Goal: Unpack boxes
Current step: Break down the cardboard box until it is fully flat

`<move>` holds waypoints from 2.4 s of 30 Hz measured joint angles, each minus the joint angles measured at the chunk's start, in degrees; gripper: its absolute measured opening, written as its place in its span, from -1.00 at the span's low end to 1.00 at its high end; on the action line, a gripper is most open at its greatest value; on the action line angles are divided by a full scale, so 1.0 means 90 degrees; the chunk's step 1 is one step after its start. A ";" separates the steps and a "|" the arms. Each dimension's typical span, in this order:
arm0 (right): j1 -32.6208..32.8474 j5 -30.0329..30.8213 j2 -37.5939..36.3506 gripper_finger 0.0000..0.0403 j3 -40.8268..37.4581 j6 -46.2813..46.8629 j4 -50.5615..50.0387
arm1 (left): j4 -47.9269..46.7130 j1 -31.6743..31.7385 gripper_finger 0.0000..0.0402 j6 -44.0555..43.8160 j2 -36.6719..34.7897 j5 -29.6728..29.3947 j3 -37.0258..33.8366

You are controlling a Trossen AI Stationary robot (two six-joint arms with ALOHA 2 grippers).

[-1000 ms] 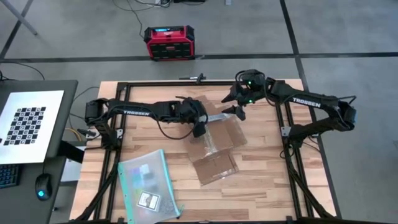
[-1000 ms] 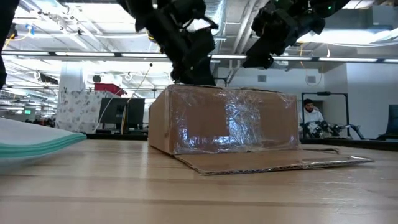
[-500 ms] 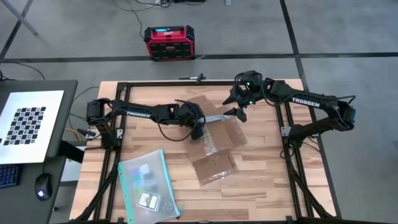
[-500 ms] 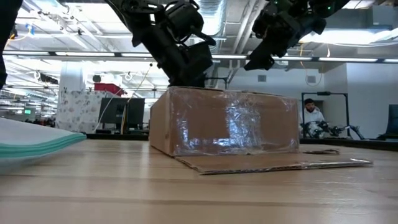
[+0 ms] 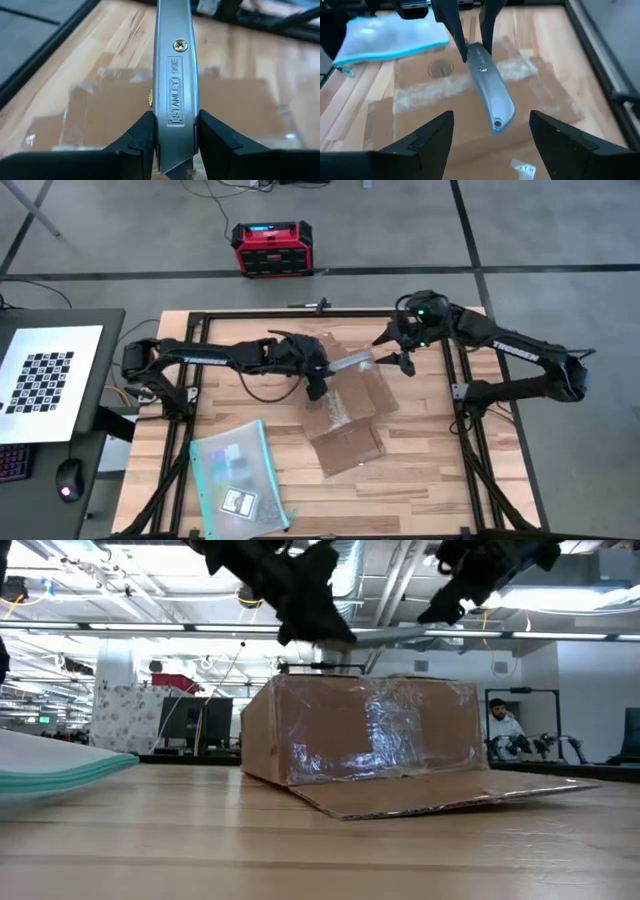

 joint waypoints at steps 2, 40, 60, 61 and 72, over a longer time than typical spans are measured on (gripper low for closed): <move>0.0079 -0.0007 -0.0101 0.27 0.0000 0.0021 0.0151 | 0.0073 0.0000 -0.52 0.0000 -0.0121 0.0081 0.0029; 0.1190 -0.0019 0.1088 0.27 0.0000 0.0413 0.1956 | 0.0453 -0.0262 -0.52 -0.0066 -0.0390 0.0432 0.0043; 0.1368 -0.0020 0.1086 -0.38 0.0000 0.0547 0.2028 | 0.0432 -0.0291 -0.52 -0.0143 -0.0390 0.0429 0.0039; 0.1367 -0.0022 0.1086 -0.40 0.0002 0.0546 0.2025 | 0.0433 -0.0291 -0.52 -0.0149 -0.0390 0.0421 0.0039; 0.1244 0.0341 0.0965 -0.40 0.0005 0.0531 0.1277 | 0.0069 -0.0283 -0.17 -0.0179 -0.0389 0.0385 0.0051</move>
